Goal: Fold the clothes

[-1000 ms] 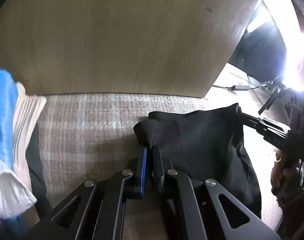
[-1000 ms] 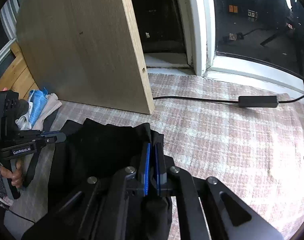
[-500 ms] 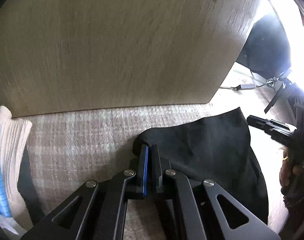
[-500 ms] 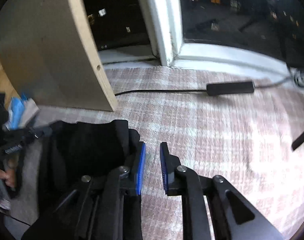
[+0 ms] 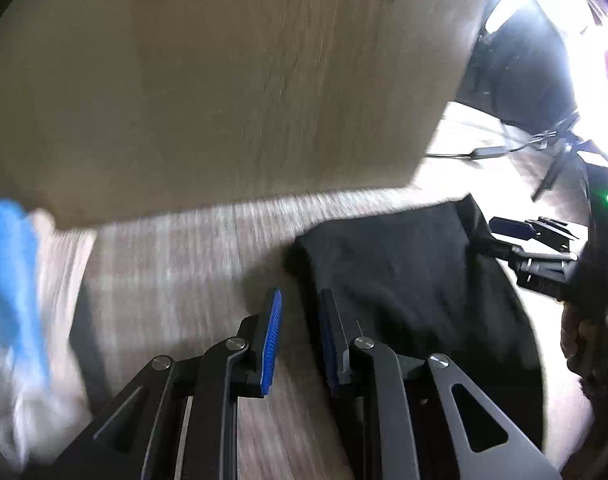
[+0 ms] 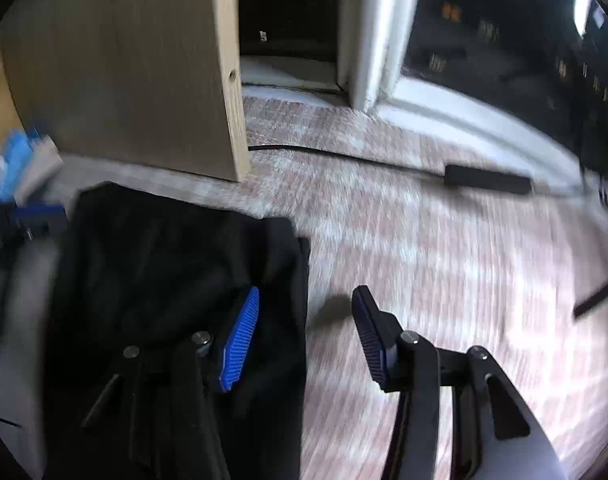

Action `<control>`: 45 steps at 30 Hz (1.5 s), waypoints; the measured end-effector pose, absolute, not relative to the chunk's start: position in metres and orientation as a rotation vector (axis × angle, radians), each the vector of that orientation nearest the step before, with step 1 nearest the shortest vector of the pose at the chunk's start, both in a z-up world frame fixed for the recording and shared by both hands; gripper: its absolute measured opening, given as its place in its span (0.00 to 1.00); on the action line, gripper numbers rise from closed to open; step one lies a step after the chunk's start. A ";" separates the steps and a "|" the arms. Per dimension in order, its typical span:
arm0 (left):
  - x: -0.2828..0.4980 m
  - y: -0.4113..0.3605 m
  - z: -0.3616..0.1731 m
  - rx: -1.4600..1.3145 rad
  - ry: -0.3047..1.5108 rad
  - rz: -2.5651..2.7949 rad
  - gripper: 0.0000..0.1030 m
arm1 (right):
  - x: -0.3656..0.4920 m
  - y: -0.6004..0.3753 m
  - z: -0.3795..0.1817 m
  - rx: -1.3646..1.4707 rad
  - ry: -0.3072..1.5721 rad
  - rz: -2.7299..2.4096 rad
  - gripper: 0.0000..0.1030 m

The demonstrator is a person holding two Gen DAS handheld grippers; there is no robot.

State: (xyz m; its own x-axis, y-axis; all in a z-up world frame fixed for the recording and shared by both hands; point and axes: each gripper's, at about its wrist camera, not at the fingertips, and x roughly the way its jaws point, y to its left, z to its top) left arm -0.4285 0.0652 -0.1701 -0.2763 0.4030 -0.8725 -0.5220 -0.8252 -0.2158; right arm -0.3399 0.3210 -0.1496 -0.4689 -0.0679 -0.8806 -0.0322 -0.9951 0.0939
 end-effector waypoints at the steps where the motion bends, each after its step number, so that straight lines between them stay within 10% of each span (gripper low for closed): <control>1: -0.417 0.058 -0.162 -1.399 0.134 2.105 0.18 | -0.326 0.329 -0.135 1.565 -0.247 -2.661 0.46; 9: -0.265 -0.013 -0.108 -1.364 0.208 1.960 0.32 | -0.171 0.311 -0.050 1.400 -0.357 -2.442 0.47; 22: -0.096 0.009 -0.198 -1.513 0.408 1.581 0.32 | -0.063 0.181 -0.152 1.711 -0.080 -2.114 0.48; 41: -0.195 0.029 -0.152 -1.462 0.388 1.639 0.32 | -0.083 0.207 -0.076 1.668 0.047 -2.270 0.48; 45: -0.271 0.039 -0.107 -1.387 0.333 1.797 0.49 | -0.147 0.250 -0.025 1.536 0.052 -2.491 0.58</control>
State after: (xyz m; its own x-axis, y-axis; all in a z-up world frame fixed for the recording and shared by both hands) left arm -0.2711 0.0387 -0.1074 -0.0542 0.4414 -0.8957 -0.7328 -0.6269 -0.2646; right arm -0.1471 0.2505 -0.0253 -0.4323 -0.1627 -0.8870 0.1998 -0.9764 0.0817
